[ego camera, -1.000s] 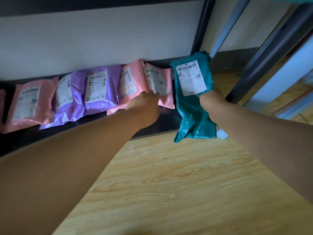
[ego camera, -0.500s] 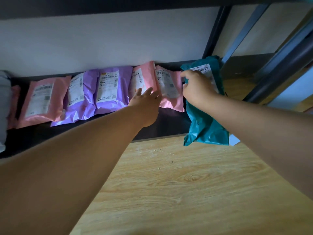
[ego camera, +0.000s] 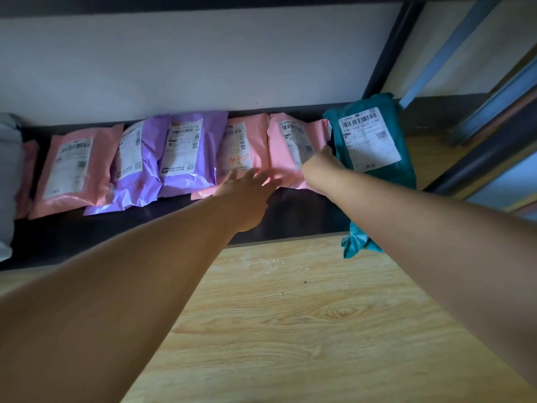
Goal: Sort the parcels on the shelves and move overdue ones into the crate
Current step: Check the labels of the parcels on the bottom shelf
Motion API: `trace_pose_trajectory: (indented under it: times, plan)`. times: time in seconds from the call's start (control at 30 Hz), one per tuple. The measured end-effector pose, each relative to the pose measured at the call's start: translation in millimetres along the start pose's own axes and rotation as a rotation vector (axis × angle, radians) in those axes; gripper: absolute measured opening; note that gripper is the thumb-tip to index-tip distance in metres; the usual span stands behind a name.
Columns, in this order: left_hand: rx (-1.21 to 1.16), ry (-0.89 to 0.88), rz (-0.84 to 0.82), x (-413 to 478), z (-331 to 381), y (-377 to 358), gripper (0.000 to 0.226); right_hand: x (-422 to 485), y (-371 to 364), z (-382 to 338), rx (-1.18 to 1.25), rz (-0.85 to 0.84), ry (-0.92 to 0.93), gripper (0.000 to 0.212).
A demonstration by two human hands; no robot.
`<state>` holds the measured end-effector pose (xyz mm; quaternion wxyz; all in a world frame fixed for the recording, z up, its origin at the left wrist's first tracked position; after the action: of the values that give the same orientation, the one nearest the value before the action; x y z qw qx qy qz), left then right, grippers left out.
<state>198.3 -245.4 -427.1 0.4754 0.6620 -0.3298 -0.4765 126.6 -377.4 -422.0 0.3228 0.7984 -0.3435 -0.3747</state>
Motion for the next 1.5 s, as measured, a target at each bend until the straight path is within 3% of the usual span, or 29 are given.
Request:
trace_pose_trajectory:
  times: [0.23,0.33,0.53,0.63,0.7,0.77,0.9,0.97,1.07,1.2,1.5]
  plan:
    - [-0.032,0.009,0.000,-1,-3,1,0.058,-5,7,7,0.222,0.006,-0.040,0.035]
    - [0.091,-0.011,0.007,-2,-7,-2,0.058,-10,10,8,0.368,0.053,-0.057,0.029]
    - [0.185,-0.062,0.008,-8,-4,-3,0.057,-20,22,5,0.450,0.026,-0.056,0.034]
    - [-0.094,0.030,0.081,-15,-3,19,0.047,-24,35,14,0.489,0.078,-0.051,0.026]
    - [-0.354,0.140,0.129,-19,-7,36,0.040,-33,45,15,0.459,0.102,-0.001,0.008]
    - [-0.641,0.254,0.177,-23,-14,48,0.034,-44,51,16,0.448,0.080,0.041,0.019]
    - [-1.186,0.394,0.090,-32,-11,48,0.038,-60,52,18,0.544,0.032,0.071,0.012]
    - [-1.458,0.445,0.030,-42,-9,43,0.035,-69,51,16,0.604,0.006,0.053,0.018]
    - [-1.740,0.458,-0.027,-56,-10,39,0.046,-82,49,11,0.671,-0.066,0.055,0.018]
    - [-1.851,0.388,-0.030,-75,-10,45,0.035,-99,50,2,0.669,-0.125,0.108,0.018]
    - [-1.866,0.454,-0.003,-98,-15,43,0.042,-131,27,-8,0.719,-0.310,0.067,0.016]
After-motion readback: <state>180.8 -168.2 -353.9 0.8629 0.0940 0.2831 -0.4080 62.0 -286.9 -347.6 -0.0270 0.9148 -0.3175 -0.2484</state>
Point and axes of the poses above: each hand's wrist, its own x-axis towards the middle knuckle, its own y-axis out of the back of the hand, z = x × y, the point moved 8 cm from there along x, towards the middle knuckle, and after that the axes turned 5 degrees about y, right-handed, at the moved point
